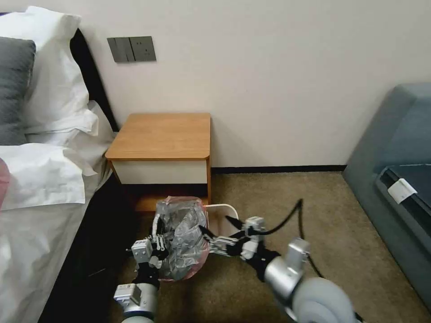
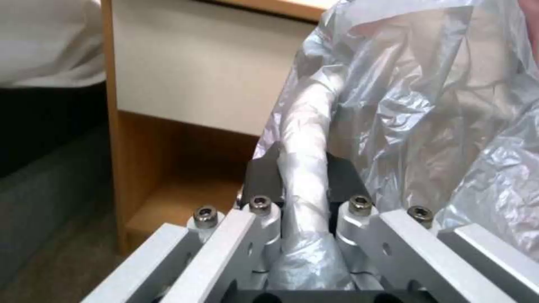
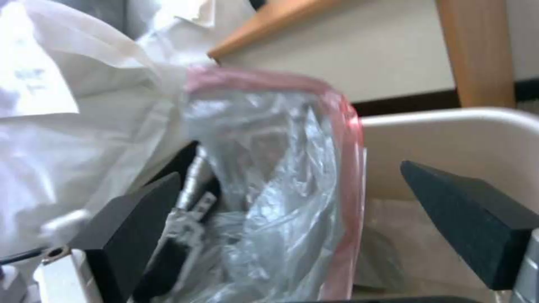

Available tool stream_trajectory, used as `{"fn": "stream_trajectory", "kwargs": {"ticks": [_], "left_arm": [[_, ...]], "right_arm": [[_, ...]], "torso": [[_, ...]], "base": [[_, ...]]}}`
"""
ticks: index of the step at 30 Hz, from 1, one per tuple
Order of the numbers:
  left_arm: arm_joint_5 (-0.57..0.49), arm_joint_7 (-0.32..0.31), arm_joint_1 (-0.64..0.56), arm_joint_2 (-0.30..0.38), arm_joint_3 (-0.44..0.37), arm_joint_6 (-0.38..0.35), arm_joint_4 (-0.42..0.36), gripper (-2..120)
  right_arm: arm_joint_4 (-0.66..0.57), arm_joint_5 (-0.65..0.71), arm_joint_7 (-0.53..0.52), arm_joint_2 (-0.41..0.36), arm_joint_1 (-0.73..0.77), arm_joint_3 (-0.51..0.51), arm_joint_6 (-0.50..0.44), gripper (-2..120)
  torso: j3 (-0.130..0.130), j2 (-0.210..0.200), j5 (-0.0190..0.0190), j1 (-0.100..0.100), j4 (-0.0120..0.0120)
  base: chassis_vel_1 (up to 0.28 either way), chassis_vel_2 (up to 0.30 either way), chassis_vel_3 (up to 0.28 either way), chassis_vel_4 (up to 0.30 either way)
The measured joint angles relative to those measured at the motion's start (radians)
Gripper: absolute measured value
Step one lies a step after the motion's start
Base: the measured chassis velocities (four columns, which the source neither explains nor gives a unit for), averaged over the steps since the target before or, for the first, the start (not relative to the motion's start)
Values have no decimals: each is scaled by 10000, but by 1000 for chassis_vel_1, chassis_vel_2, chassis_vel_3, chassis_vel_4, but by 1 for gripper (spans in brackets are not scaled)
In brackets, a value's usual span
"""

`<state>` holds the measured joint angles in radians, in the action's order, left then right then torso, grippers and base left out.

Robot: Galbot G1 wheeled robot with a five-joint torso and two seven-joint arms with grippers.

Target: Pick up the garbage bag from the table and place it over the trash can.

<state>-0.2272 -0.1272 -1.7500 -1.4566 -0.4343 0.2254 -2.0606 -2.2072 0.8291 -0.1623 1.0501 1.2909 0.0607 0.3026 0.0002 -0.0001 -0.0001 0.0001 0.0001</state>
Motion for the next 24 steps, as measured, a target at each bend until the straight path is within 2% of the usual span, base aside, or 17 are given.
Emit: {"fn": "stream_trajectory", "kwargs": {"ticks": [10,14,15,18,19,24], "left_arm": [[-143,347,-138,15,-65,229,-195,9],[-278,428,-145,37,-123,269,-260,9],[-278,428,-145,37,-123,269,-260,9],[-364,429,-137,44,-186,269,-268,9],[-364,429,-137,44,-186,269,-268,9],[-508,427,-129,35,-209,246,-291,9]], "right_arm": [[1014,406,-632,791,-914,399,77,99],[1290,513,-677,961,-1166,417,1,80],[1290,513,-677,961,-1166,417,1,80],[1394,467,-522,966,-1237,431,-23,65],[1394,467,-522,966,-1237,431,-23,65],[1530,346,-316,970,-1339,495,-121,47]], "torso": [[-1,0,0,0,0],[-1,0,0,0,-1],[-1,0,0,0,-1],[-1,0,1,0,-1],[-1,0,1,0,-1],[-1,1,0,0,-1]], "base": [[0,0,0,0],[0,0,0,0],[0,0,0,0],[0,0,0,0],[0,0,0,0],[0,0,0,0]]}}
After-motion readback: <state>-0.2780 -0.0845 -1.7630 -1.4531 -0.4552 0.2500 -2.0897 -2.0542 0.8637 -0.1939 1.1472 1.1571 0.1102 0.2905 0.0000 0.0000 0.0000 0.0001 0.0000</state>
